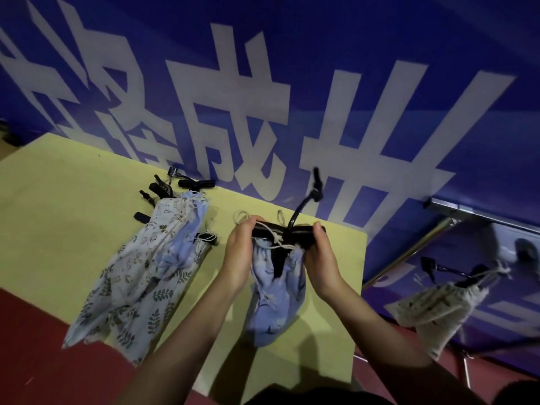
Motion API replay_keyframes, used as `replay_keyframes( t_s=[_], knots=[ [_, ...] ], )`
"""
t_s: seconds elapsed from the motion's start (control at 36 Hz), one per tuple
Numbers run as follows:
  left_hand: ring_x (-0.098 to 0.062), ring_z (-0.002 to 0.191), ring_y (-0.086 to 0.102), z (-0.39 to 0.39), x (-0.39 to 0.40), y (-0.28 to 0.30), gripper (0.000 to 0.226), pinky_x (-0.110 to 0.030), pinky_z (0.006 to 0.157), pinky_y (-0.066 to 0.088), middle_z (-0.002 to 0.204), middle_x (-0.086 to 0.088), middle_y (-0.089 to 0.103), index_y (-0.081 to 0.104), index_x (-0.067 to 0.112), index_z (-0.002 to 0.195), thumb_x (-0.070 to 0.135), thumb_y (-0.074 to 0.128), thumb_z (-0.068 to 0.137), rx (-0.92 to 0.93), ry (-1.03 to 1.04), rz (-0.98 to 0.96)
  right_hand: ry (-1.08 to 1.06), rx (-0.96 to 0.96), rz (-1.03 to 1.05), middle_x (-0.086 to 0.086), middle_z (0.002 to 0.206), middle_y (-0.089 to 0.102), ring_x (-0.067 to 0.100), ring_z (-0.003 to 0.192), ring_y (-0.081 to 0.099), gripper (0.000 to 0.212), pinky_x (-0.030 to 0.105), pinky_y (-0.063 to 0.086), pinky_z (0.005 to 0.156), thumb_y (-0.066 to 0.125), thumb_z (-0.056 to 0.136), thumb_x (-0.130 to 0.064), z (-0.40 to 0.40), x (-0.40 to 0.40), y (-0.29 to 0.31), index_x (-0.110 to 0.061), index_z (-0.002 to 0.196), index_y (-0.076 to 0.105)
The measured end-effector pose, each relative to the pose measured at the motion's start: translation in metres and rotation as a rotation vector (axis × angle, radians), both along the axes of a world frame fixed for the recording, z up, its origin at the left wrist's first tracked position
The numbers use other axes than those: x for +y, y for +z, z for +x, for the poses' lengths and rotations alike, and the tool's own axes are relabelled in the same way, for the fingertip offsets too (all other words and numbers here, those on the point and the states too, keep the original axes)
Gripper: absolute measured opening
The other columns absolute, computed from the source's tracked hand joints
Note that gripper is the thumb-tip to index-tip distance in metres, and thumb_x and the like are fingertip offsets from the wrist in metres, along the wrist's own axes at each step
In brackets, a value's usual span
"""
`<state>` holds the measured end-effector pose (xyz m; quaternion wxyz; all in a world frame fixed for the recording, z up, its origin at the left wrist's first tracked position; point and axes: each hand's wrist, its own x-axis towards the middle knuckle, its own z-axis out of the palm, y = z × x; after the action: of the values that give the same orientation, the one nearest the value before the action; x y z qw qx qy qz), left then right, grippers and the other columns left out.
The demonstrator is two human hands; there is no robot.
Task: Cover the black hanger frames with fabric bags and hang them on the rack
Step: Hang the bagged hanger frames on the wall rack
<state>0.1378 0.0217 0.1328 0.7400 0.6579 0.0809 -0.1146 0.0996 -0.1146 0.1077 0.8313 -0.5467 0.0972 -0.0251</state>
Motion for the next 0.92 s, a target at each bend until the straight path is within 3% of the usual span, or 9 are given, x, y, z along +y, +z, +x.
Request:
replay_keyframes(
  t_s=[0.08, 0.14, 0.25, 0.42, 0.5, 0.64, 0.81, 0.86, 0.92],
  knots=[
    [-0.012, 0.073, 0.061, -0.001, 0.005, 0.003, 0.028, -0.023, 0.071, 0.047, 0.077, -0.004, 0.062, 0.056, 0.007, 0.080, 0.012, 0.036, 0.100, -0.113, 0.057, 0.001, 0.092, -0.027, -0.008, 0.005, 0.084, 0.067, 0.015, 0.085, 0.063, 0.068, 0.022, 0.049, 0.078, 0.063, 0.067, -0.077, -0.008, -0.004, 0.004, -0.011, 0.083, 0.069],
    [-0.021, 0.074, 0.057, 0.001, 0.007, 0.001, 0.029, -0.029, 0.075, 0.046, 0.069, -0.001, 0.058, 0.049, 0.011, 0.074, 0.008, 0.034, 0.098, -0.111, 0.097, -0.044, 0.177, -0.019, 0.042, 0.011, 0.088, 0.065, 0.021, 0.087, 0.061, 0.073, 0.026, 0.050, 0.080, 0.051, 0.074, -0.078, -0.010, -0.005, 0.008, -0.007, 0.081, 0.066],
    [-0.018, 0.066, 0.051, 0.002, 0.011, -0.001, 0.031, -0.032, 0.073, 0.041, 0.061, 0.006, 0.058, 0.048, 0.015, 0.073, 0.012, 0.034, 0.100, -0.091, 0.169, -0.032, 0.220, 0.115, 0.163, 0.018, 0.097, 0.066, 0.029, 0.094, 0.062, 0.056, 0.038, 0.045, 0.092, 0.039, 0.093, -0.053, -0.009, -0.006, 0.020, -0.002, 0.091, 0.062],
    [-0.012, 0.062, 0.050, -0.004, 0.011, 0.002, 0.033, -0.028, 0.063, 0.039, 0.066, 0.006, 0.059, 0.049, 0.018, 0.072, 0.022, 0.036, 0.102, -0.080, 0.207, 0.034, 0.206, 0.180, 0.243, 0.008, 0.087, 0.065, 0.024, 0.084, 0.057, 0.020, 0.032, 0.046, 0.077, 0.048, 0.096, -0.026, -0.003, -0.004, 0.032, -0.009, 0.093, 0.059],
    [-0.014, 0.067, 0.049, -0.005, 0.013, 0.002, 0.036, -0.031, 0.068, 0.038, 0.074, 0.002, 0.056, 0.048, 0.017, 0.070, 0.024, 0.035, 0.103, -0.090, 0.252, 0.099, 0.164, 0.095, 0.071, 0.003, 0.073, 0.055, 0.016, 0.068, 0.051, 0.015, 0.027, 0.039, 0.068, 0.051, 0.096, -0.013, 0.002, -0.007, 0.041, -0.011, 0.082, 0.058],
    [-0.015, 0.075, 0.048, 0.000, 0.015, -0.001, 0.035, -0.031, 0.077, 0.037, 0.079, 0.001, 0.052, 0.048, 0.018, 0.073, 0.025, 0.033, 0.104, -0.113, 0.305, 0.201, 0.137, 0.026, -0.136, -0.003, 0.063, 0.054, 0.013, 0.058, 0.051, 0.014, 0.024, 0.046, 0.064, 0.054, 0.093, -0.002, 0.012, -0.020, 0.063, -0.010, 0.090, 0.065],
    [0.000, 0.072, 0.042, -0.003, 0.004, 0.008, 0.028, -0.002, 0.060, 0.032, 0.078, 0.006, 0.045, 0.049, 0.006, 0.088, 0.019, 0.031, 0.105, -0.179, 0.250, 0.286, 0.208, -0.039, -0.341, 0.001, 0.070, 0.056, 0.011, 0.061, 0.050, 0.013, 0.021, 0.045, 0.062, 0.056, 0.093, -0.004, 0.019, -0.031, 0.088, -0.013, 0.092, 0.066],
    [0.003, 0.075, 0.043, -0.007, -0.001, 0.013, 0.027, -0.011, 0.067, 0.037, 0.082, 0.009, 0.047, 0.051, 0.005, 0.093, 0.021, 0.033, 0.105, -0.162, 0.208, 0.286, 0.245, -0.098, -0.480, 0.003, 0.075, 0.058, 0.011, 0.066, 0.051, 0.008, 0.021, 0.044, 0.065, 0.060, 0.092, -0.010, 0.017, -0.030, 0.091, -0.016, 0.091, 0.066],
    [-0.005, 0.082, 0.047, -0.010, -0.006, 0.018, 0.026, -0.026, 0.073, 0.036, 0.085, 0.008, 0.049, 0.052, 0.006, 0.093, 0.023, 0.035, 0.104, -0.149, 0.162, 0.243, 0.292, -0.163, -0.617, 0.006, 0.080, 0.058, 0.013, 0.073, 0.053, 0.003, 0.023, 0.044, 0.071, 0.065, 0.090, -0.014, 0.015, -0.026, 0.091, -0.016, 0.092, 0.067]
  ],
)
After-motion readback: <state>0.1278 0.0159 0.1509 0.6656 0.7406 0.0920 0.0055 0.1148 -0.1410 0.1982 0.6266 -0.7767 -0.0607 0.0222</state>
